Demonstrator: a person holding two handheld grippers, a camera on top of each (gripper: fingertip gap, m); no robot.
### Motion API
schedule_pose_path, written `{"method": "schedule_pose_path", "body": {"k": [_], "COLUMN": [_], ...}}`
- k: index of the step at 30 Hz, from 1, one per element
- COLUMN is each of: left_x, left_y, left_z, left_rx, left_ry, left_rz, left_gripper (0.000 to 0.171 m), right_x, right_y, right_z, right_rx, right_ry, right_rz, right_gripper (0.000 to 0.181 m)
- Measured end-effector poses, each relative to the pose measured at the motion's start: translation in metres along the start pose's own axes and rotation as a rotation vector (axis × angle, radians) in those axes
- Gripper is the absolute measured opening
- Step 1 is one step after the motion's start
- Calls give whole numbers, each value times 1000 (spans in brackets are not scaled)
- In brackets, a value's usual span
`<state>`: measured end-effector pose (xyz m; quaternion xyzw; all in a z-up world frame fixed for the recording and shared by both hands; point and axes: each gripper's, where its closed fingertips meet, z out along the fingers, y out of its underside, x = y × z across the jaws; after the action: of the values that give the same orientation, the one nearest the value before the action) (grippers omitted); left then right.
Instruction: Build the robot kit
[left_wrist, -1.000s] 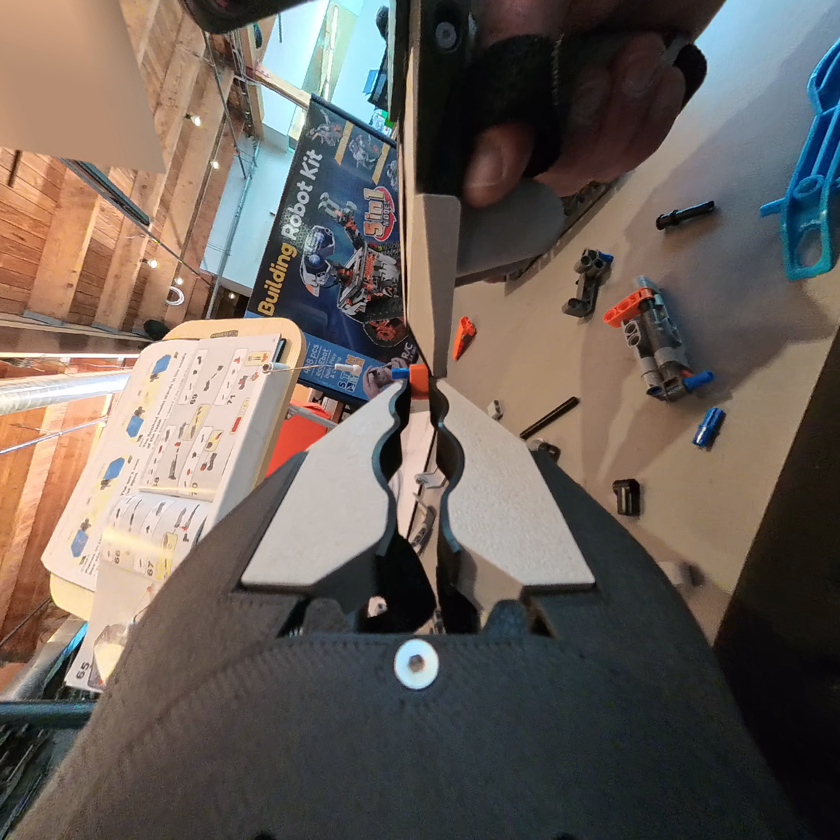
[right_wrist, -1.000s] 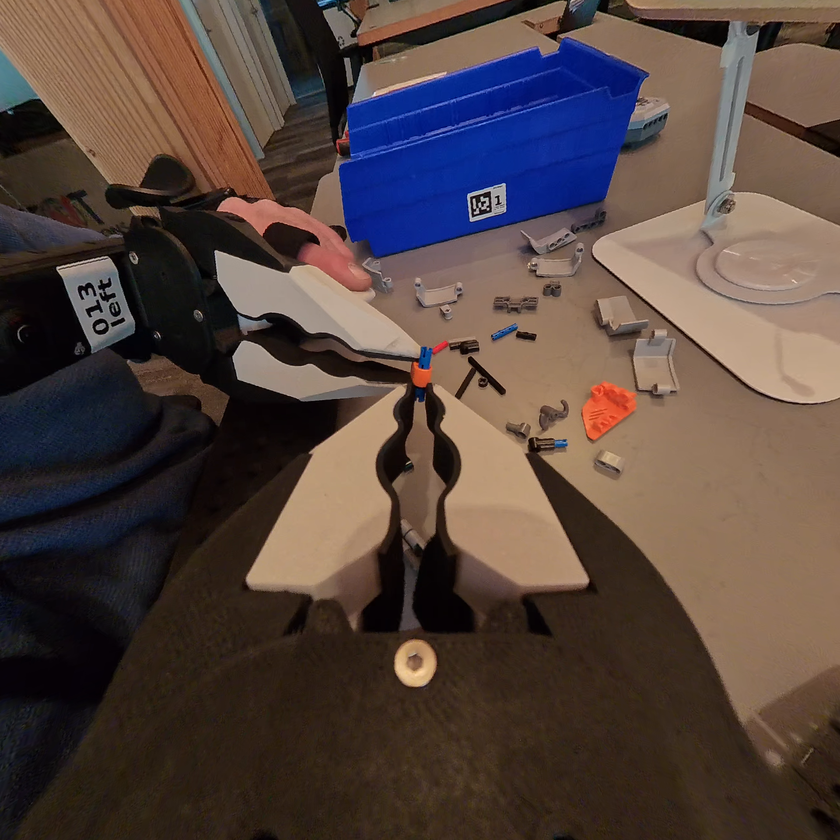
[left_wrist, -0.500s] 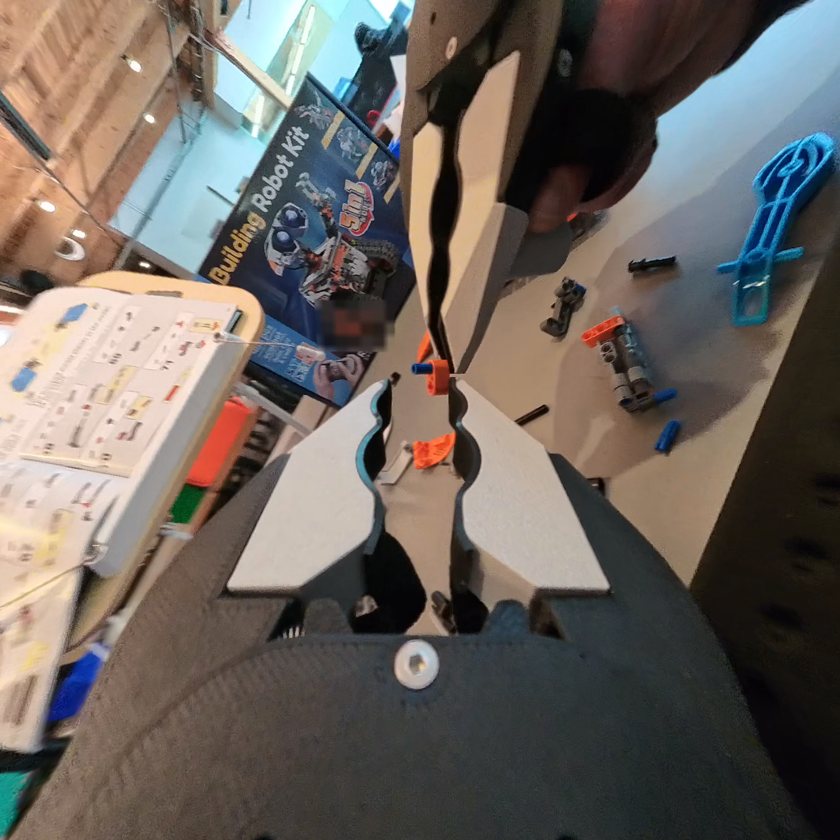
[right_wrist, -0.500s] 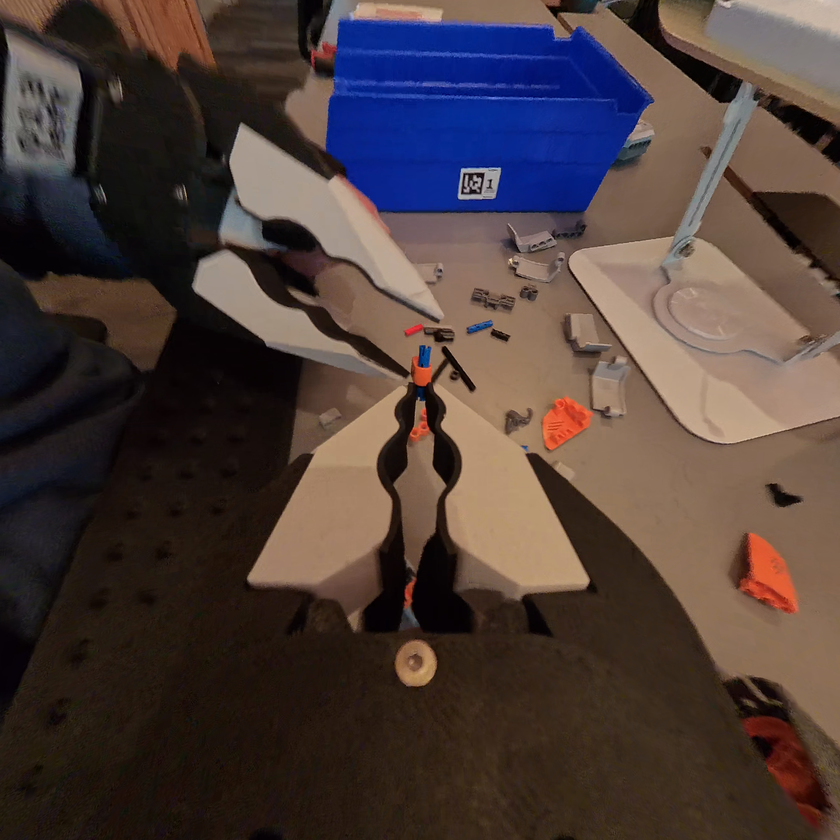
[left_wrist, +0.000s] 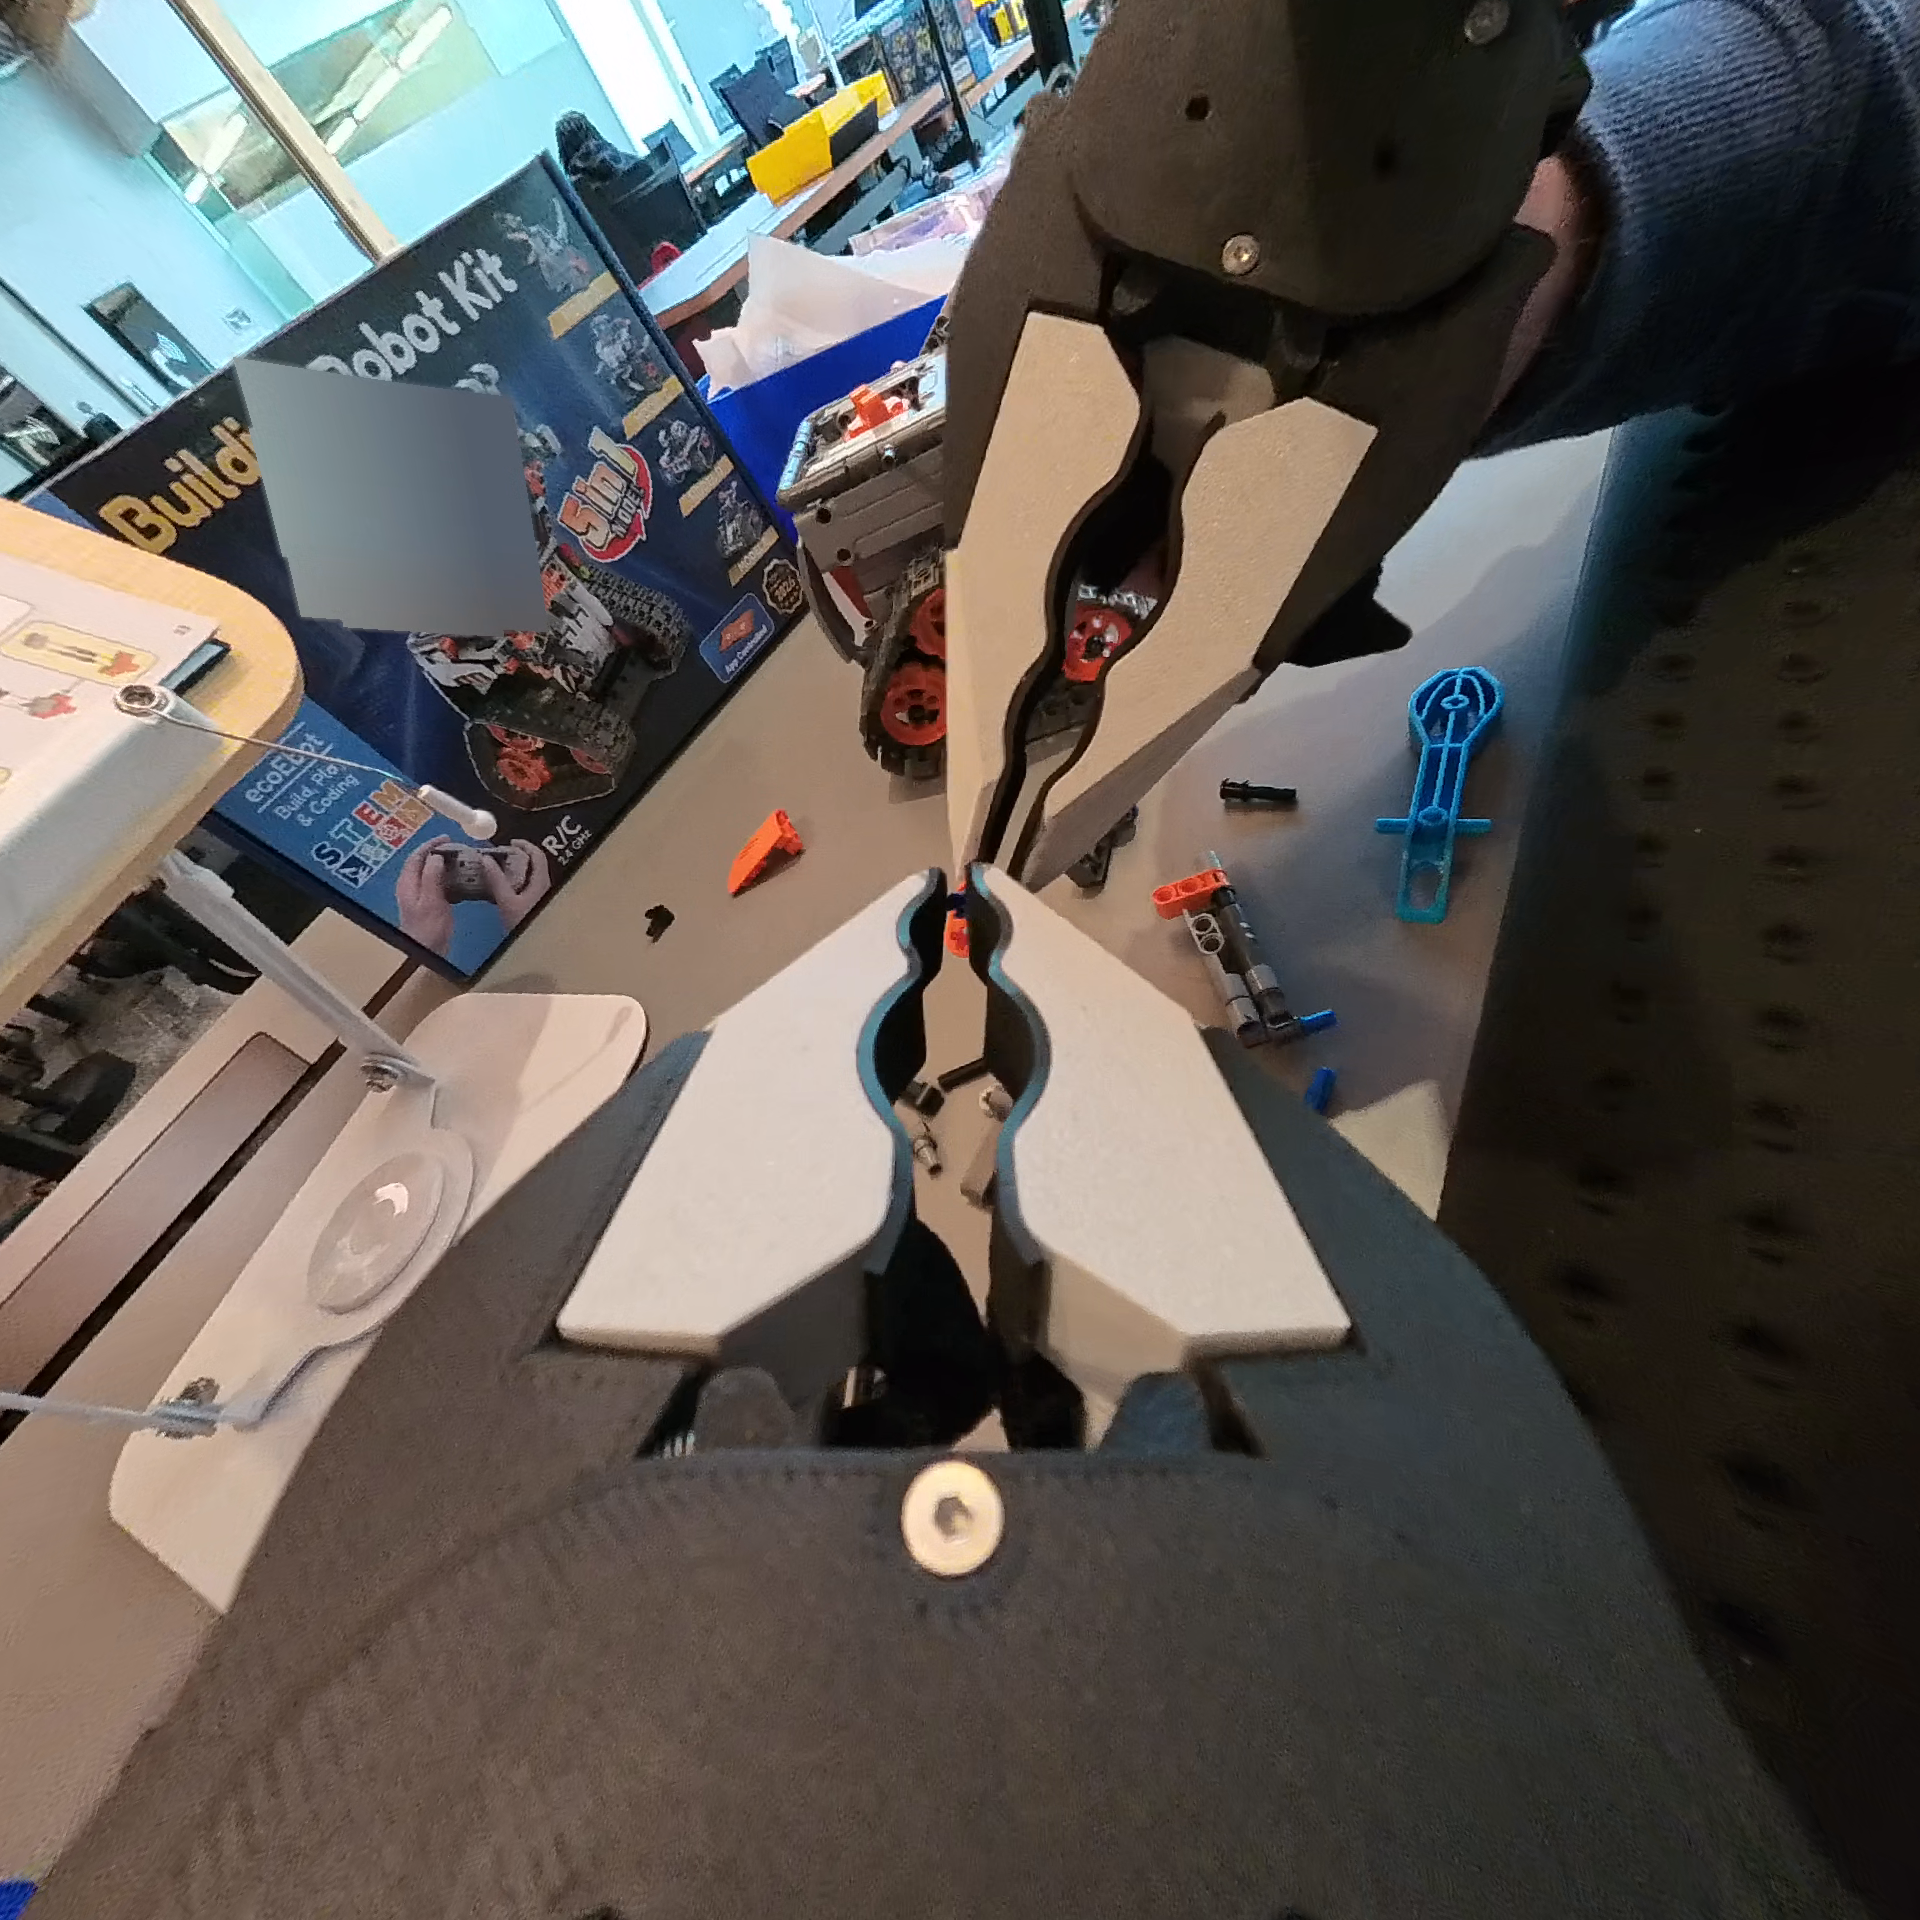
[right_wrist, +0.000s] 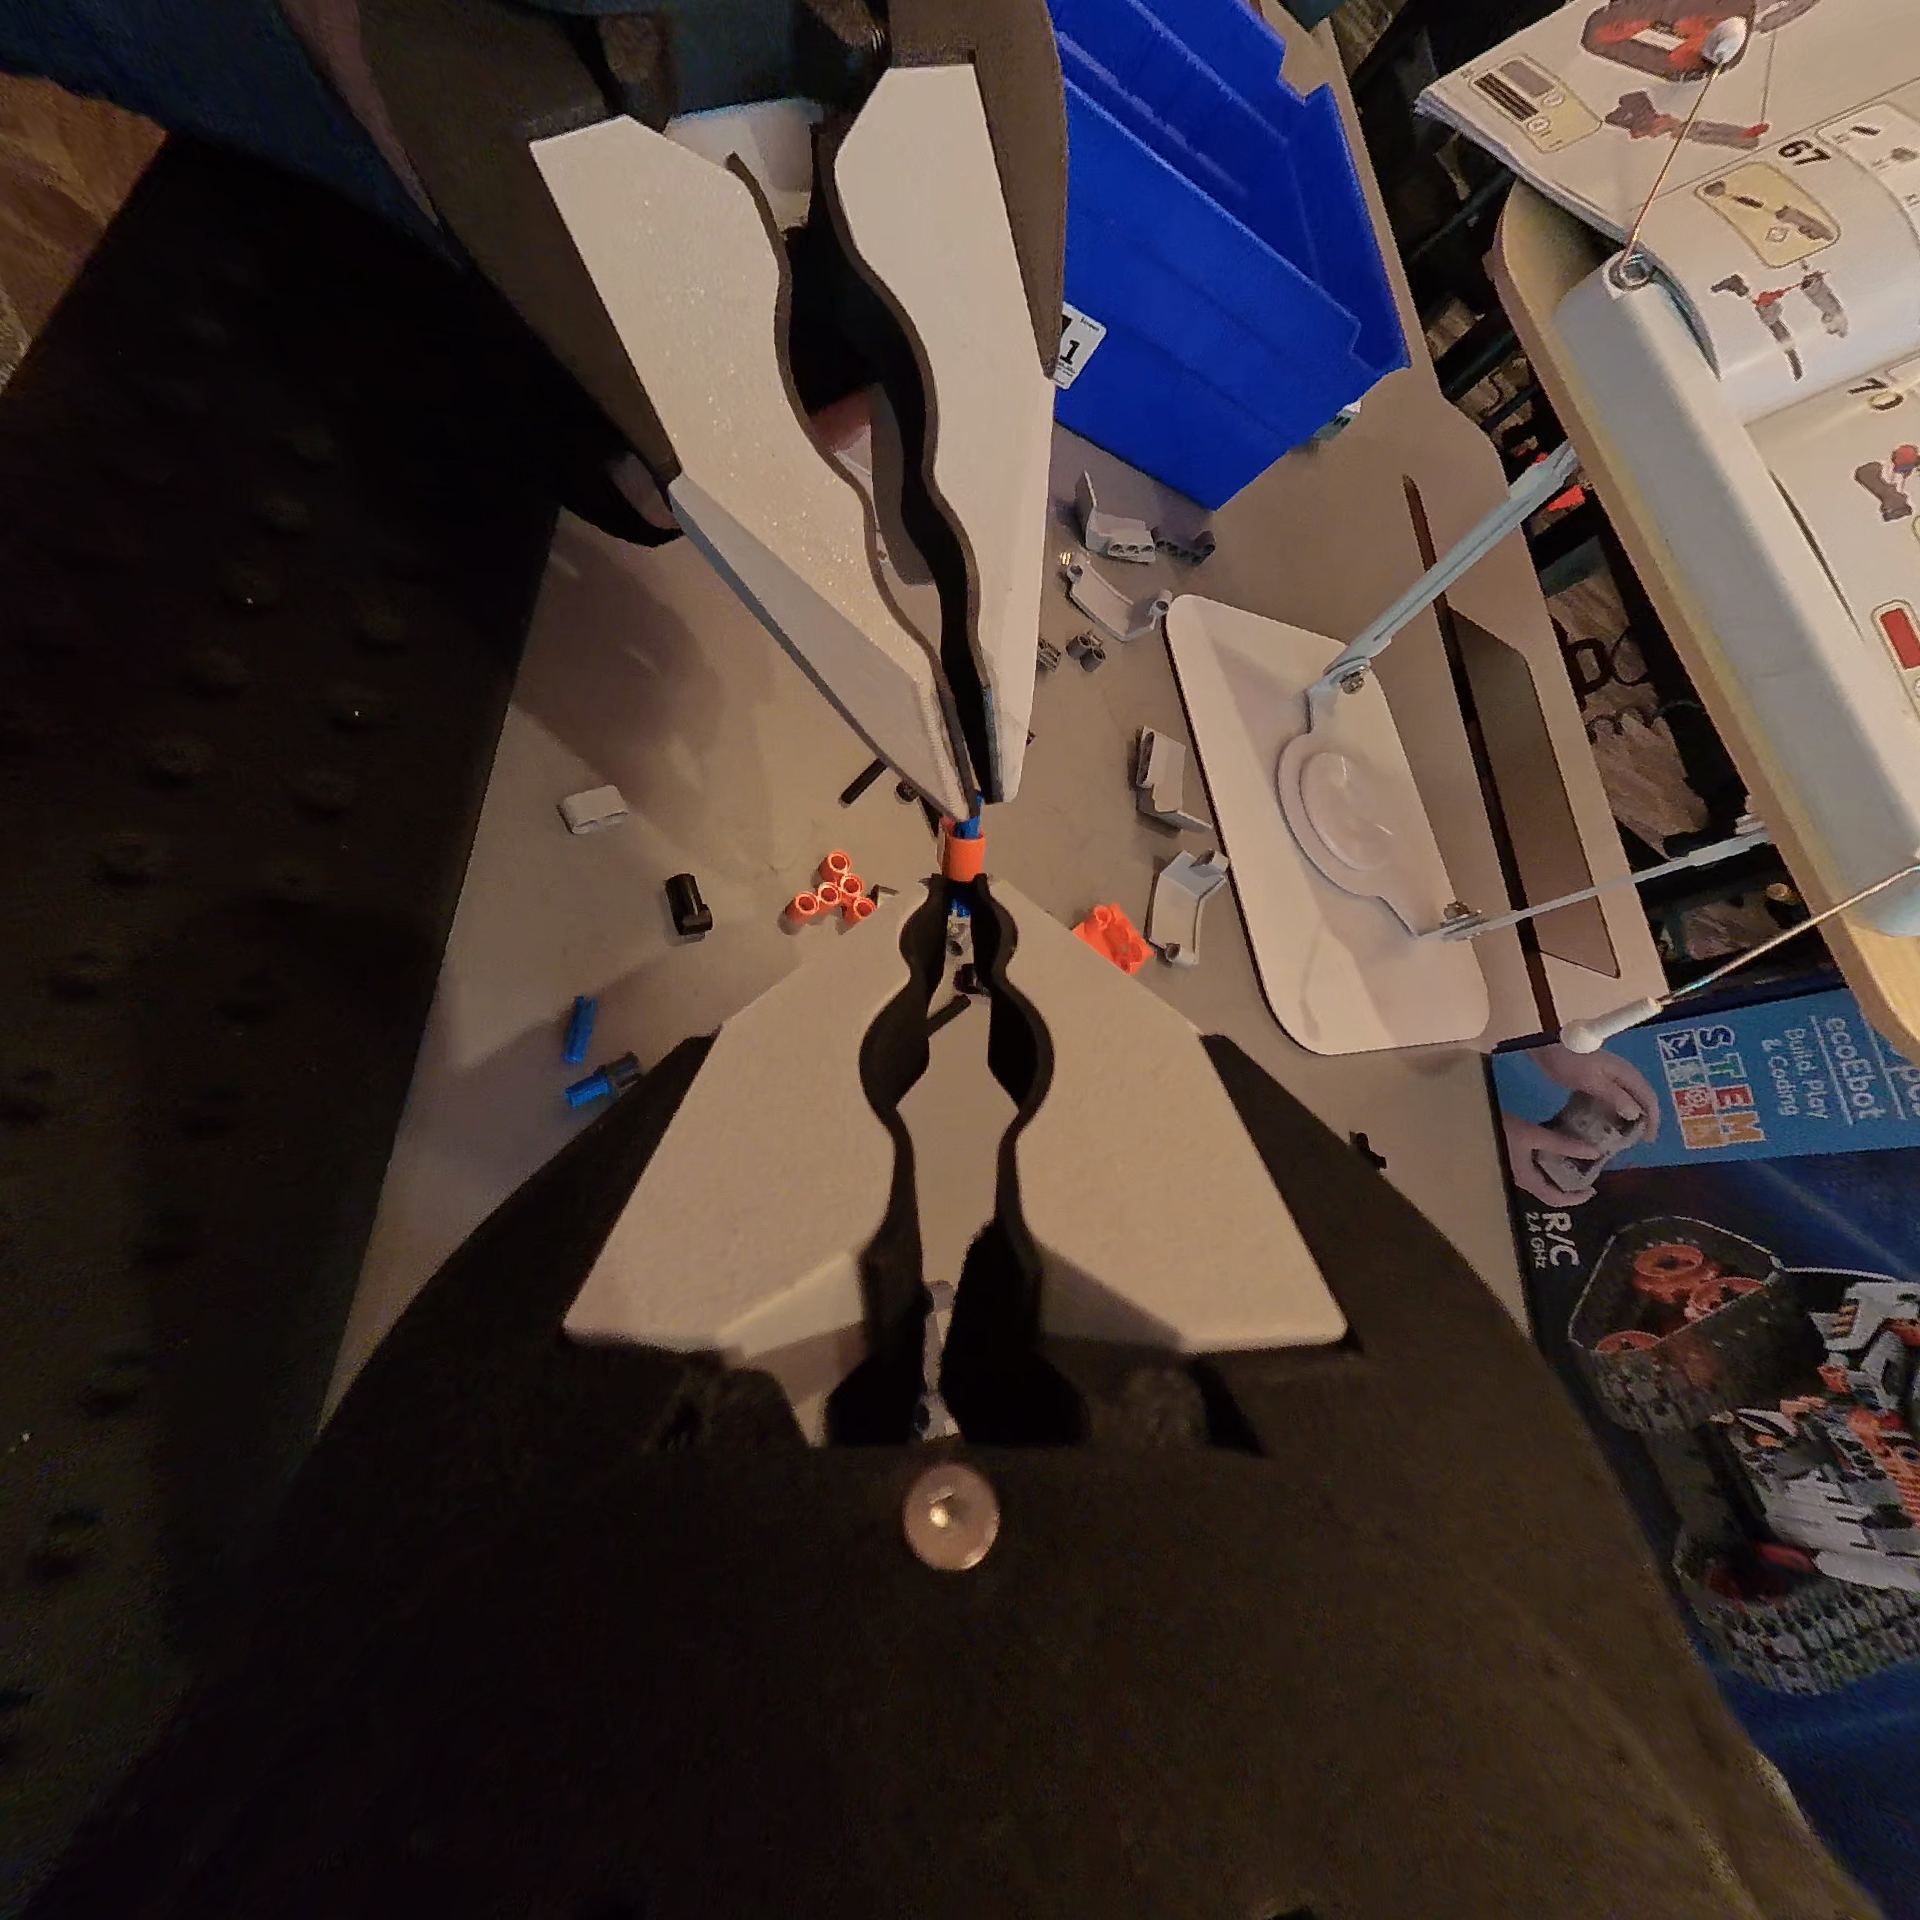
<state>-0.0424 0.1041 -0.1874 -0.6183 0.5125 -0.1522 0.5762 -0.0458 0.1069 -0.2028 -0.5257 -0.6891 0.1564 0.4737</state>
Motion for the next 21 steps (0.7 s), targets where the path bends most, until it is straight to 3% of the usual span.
{"method": "schedule_pose_path", "body": {"k": [6, 21], "left_x": [-7, -38], "left_y": [-5, -32], "left_z": [-2, -5], "left_rx": [44, 279], "left_ry": [-18, -2], "left_rz": [-59, -423], "left_gripper": [0, 0], "right_x": [4, 34], "right_y": [-5, -26], "right_z": [-2, -11], "right_rx": [43, 178], "right_ry": [-2, 80], "right_rz": [46, 196], "right_gripper": [1, 2]}}
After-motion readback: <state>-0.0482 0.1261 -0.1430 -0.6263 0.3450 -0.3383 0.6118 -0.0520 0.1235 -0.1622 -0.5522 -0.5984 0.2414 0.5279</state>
